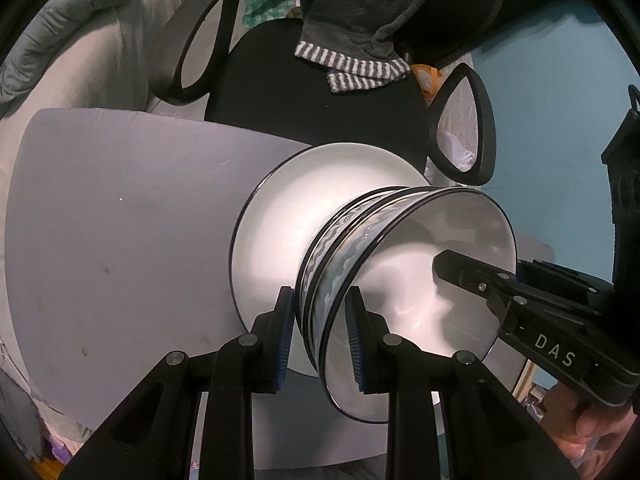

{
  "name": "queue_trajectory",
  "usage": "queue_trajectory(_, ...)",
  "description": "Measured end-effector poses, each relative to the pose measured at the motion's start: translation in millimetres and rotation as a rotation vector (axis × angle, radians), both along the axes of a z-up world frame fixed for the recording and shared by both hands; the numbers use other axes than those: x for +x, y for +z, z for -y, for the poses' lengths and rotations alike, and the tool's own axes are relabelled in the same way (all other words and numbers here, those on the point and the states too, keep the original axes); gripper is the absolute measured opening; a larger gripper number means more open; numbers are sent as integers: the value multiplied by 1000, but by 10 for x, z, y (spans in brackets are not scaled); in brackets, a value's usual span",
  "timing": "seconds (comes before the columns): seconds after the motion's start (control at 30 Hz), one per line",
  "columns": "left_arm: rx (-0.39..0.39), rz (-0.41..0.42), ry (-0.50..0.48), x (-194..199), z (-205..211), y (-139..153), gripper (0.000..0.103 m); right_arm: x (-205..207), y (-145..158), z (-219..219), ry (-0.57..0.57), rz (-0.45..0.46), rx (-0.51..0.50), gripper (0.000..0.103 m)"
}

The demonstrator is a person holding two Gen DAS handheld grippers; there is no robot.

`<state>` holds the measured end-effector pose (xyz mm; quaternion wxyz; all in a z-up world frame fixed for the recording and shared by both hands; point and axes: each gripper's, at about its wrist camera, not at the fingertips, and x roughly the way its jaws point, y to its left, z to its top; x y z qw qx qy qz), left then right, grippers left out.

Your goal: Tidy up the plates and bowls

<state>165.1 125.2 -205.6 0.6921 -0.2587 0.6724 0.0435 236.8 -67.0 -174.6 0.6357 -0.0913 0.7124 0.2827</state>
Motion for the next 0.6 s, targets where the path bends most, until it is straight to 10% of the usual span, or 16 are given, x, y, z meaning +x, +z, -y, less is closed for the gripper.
queue_trajectory(0.6, 20, 20, -18, -9, 22, -10, 24, 18, -68, -75, 4, 2, -16, 19)
